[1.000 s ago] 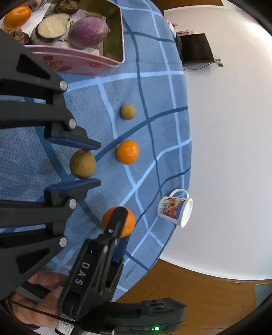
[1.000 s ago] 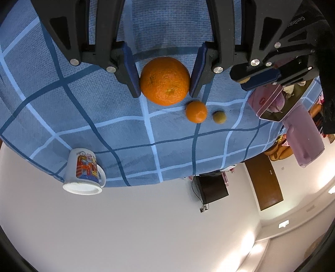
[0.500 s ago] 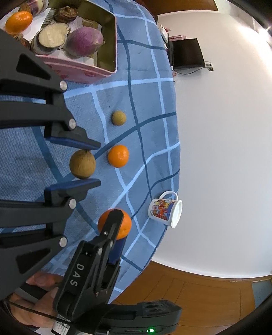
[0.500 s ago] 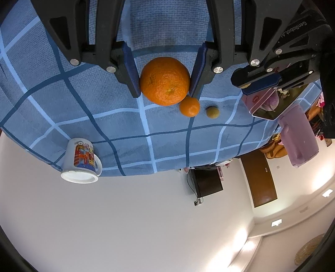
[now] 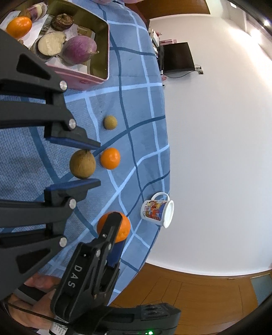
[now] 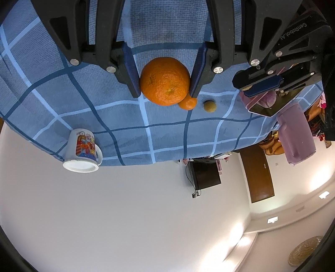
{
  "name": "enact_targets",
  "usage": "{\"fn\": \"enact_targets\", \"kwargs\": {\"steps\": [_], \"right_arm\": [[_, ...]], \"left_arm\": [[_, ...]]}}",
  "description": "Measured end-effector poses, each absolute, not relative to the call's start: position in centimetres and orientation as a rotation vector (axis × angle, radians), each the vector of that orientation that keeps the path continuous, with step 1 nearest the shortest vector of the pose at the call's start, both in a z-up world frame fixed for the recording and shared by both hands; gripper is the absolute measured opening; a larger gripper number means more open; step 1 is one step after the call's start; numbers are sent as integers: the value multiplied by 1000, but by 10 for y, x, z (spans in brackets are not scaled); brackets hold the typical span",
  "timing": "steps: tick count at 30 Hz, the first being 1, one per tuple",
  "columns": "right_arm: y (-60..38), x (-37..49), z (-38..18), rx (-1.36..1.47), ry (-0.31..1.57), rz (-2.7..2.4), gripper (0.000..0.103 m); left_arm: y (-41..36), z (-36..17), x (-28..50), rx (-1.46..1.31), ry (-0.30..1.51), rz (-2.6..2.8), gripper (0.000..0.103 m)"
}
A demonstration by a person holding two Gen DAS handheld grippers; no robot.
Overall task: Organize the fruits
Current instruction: 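Lift the large orange and brown fruit and carry both toward the tin box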
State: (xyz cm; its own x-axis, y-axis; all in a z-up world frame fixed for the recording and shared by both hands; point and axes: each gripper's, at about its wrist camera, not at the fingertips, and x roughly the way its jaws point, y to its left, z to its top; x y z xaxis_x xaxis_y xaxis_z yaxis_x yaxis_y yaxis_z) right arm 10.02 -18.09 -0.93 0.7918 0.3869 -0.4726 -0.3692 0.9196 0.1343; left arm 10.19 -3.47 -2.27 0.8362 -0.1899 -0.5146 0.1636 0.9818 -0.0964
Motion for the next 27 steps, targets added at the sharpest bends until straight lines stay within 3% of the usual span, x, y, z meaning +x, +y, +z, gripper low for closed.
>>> {"fn": "enact_targets", "kwargs": {"steps": [27], "right_arm": [[-182, 80, 0, 17, 403, 408, 50]], "left_arm": [[-36, -13, 80, -17, 435, -151, 30]]}}
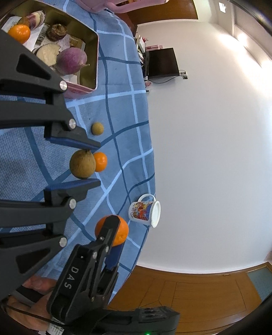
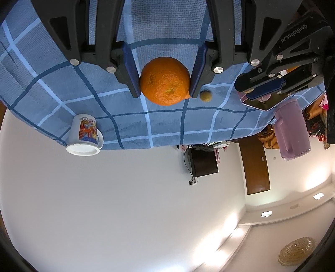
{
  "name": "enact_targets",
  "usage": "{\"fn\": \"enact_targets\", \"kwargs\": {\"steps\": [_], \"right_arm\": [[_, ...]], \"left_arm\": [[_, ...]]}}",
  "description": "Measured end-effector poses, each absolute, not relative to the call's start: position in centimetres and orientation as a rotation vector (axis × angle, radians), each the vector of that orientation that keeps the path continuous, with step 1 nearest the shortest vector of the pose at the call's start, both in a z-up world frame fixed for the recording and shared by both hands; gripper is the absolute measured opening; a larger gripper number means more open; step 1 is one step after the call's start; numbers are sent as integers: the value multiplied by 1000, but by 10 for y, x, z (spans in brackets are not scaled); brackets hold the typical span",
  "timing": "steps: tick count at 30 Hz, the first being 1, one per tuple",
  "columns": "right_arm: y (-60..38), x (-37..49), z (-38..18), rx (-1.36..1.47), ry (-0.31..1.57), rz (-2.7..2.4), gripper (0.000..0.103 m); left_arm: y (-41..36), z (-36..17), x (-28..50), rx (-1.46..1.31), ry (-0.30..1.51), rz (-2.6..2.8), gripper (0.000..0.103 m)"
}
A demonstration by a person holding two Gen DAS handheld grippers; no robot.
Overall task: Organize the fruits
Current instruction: 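Lift the large orange and brown fruit and carry both toward the tin box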
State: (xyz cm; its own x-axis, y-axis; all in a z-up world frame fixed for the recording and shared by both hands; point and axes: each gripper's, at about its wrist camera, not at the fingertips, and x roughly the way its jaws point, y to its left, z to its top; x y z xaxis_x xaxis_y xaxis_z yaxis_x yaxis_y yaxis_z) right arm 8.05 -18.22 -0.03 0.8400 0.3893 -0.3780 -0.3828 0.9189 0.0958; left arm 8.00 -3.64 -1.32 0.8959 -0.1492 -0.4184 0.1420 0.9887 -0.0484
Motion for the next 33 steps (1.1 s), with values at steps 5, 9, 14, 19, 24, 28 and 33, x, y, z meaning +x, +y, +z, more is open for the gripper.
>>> {"fn": "enact_targets", "kwargs": {"steps": [5, 9, 14, 19, 24, 28, 33], "right_arm": [[-183, 77, 1, 15, 379, 410, 50], [-183, 75, 2, 10, 367, 411, 50], [-183, 71, 3, 6, 347, 410, 50], [-182, 65, 4, -8, 320, 412, 50], [-179, 58, 6, -33, 289, 415, 50], [-177, 56, 7, -43, 279, 417, 50], [-176, 54, 7, -47, 275, 423, 50]], "left_arm": [[-35, -11, 76, -16, 412, -141, 30], [-36, -11, 74, -9, 400, -140, 30], [-36, -10, 72, -7, 388, -136, 30], [-39, -8, 67, 9, 364, -127, 30], [-38, -7, 64, 11, 345, -122, 30], [-38, -6, 61, 13, 330, -121, 30], [-37, -5, 61, 10, 326, -124, 30]]}}
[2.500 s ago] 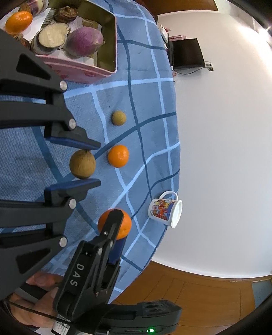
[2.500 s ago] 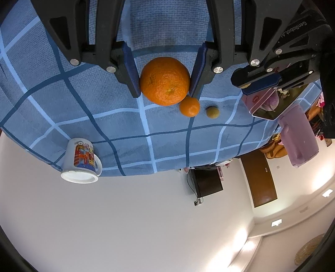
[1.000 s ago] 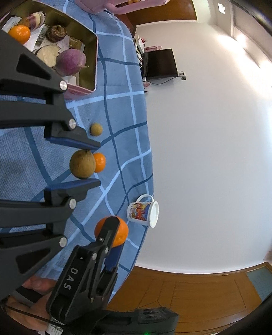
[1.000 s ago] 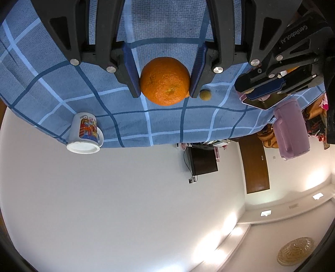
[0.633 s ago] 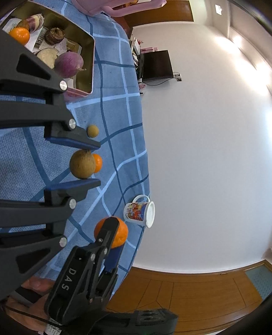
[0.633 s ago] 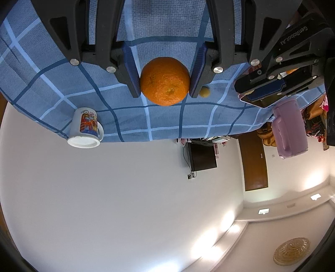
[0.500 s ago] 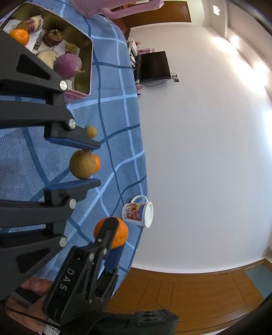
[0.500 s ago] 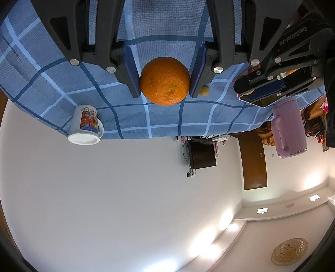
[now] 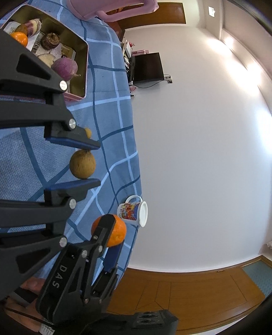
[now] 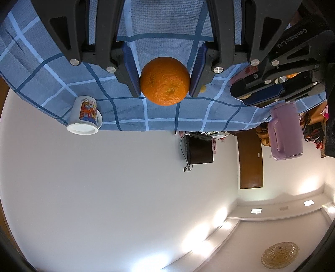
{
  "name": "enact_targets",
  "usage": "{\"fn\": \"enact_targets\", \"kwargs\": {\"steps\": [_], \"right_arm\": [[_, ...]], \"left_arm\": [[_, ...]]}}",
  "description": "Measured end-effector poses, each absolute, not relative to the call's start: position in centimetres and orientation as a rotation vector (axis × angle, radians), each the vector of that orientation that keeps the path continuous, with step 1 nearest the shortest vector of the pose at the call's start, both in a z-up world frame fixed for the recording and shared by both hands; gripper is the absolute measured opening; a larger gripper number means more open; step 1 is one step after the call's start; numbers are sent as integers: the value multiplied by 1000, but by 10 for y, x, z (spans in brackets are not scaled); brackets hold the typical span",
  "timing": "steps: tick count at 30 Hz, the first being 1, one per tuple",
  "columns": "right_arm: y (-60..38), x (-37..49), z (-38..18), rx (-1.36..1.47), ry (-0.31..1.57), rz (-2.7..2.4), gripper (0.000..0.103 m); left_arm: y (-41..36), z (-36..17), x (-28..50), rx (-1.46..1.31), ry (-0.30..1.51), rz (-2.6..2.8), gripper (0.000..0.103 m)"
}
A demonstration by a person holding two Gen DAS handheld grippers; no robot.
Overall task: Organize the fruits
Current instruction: 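Lift the large orange and brown fruit and carry both toward the tin box, then lower the orange and brown fruit into the tin box and open both tools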
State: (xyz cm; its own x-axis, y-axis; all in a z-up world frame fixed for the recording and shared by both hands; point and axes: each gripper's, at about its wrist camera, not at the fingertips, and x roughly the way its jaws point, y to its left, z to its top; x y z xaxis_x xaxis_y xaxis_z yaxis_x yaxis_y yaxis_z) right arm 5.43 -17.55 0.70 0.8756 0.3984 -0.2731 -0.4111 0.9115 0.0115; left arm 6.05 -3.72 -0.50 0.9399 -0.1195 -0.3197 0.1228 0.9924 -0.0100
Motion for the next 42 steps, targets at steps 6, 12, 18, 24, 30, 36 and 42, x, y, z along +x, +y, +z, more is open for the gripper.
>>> {"fn": "enact_targets", "kwargs": {"steps": [6, 12, 18, 24, 30, 36, 42], "right_arm": [[-173, 53, 7, -44, 279, 432, 50], [-163, 49, 7, -56, 279, 454, 50], [-153, 48, 7, -47, 294, 491, 50], [-138, 45, 6, -57, 301, 518, 50], [-127, 43, 6, -70, 308, 540, 50], [-115, 42, 5, -82, 320, 562, 50], [-103, 40, 8, -89, 324, 593, 50]], "left_arm": [[-35, -5, 61, 6, 327, -124, 30], [-32, -5, 60, 1, 332, -117, 30], [-22, -5, 58, -12, 341, -102, 30], [-11, -5, 52, -16, 337, -82, 30], [0, -5, 48, -24, 337, -67, 30], [14, -5, 44, -27, 340, -38, 30], [29, -4, 42, -36, 348, -11, 30]]}}
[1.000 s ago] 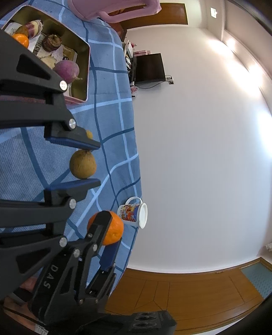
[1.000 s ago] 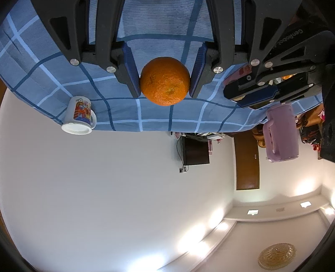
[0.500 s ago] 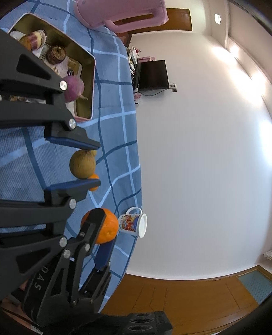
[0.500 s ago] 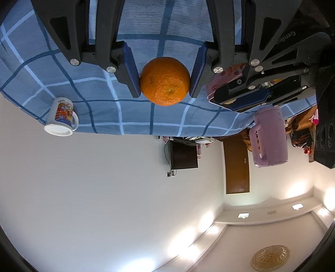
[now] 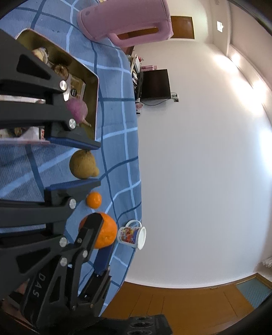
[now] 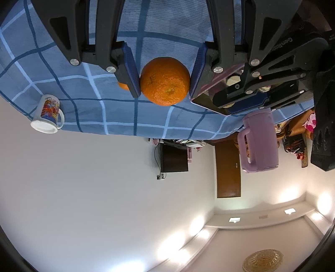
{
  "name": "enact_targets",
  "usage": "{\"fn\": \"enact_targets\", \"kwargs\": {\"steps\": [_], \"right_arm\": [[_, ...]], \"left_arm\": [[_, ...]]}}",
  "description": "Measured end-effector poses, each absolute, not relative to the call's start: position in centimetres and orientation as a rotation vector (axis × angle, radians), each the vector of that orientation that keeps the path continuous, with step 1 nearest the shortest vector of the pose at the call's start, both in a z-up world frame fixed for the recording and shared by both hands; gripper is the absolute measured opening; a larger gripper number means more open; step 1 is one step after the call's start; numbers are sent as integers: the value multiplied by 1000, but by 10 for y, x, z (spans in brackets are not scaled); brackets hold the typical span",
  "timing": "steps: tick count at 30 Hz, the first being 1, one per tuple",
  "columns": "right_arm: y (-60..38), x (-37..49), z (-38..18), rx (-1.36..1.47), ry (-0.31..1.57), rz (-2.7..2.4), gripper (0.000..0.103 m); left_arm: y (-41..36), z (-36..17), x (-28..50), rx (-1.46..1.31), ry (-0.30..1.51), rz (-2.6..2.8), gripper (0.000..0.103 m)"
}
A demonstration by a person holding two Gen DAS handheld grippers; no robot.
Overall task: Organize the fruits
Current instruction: 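Lower the orange and brown fruit into the tin box and open both tools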
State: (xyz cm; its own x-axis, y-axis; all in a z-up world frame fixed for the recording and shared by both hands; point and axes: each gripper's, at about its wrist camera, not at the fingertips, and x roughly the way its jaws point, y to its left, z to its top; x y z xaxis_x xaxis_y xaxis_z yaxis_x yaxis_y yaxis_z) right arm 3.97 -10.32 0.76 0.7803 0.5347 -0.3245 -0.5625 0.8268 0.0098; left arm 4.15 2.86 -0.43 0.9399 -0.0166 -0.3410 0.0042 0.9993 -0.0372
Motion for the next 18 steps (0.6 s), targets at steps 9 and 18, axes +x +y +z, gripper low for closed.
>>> {"fn": "enact_targets", "kwargs": {"steps": [9, 18], "right_arm": [[-88, 39, 12, -93, 345, 630, 50], [-64, 36, 18, -91, 382, 685, 50]], "left_arm": [[46, -2, 36, -51, 356, 14, 30], [73, -1, 30, -66, 381, 62, 30]]}}
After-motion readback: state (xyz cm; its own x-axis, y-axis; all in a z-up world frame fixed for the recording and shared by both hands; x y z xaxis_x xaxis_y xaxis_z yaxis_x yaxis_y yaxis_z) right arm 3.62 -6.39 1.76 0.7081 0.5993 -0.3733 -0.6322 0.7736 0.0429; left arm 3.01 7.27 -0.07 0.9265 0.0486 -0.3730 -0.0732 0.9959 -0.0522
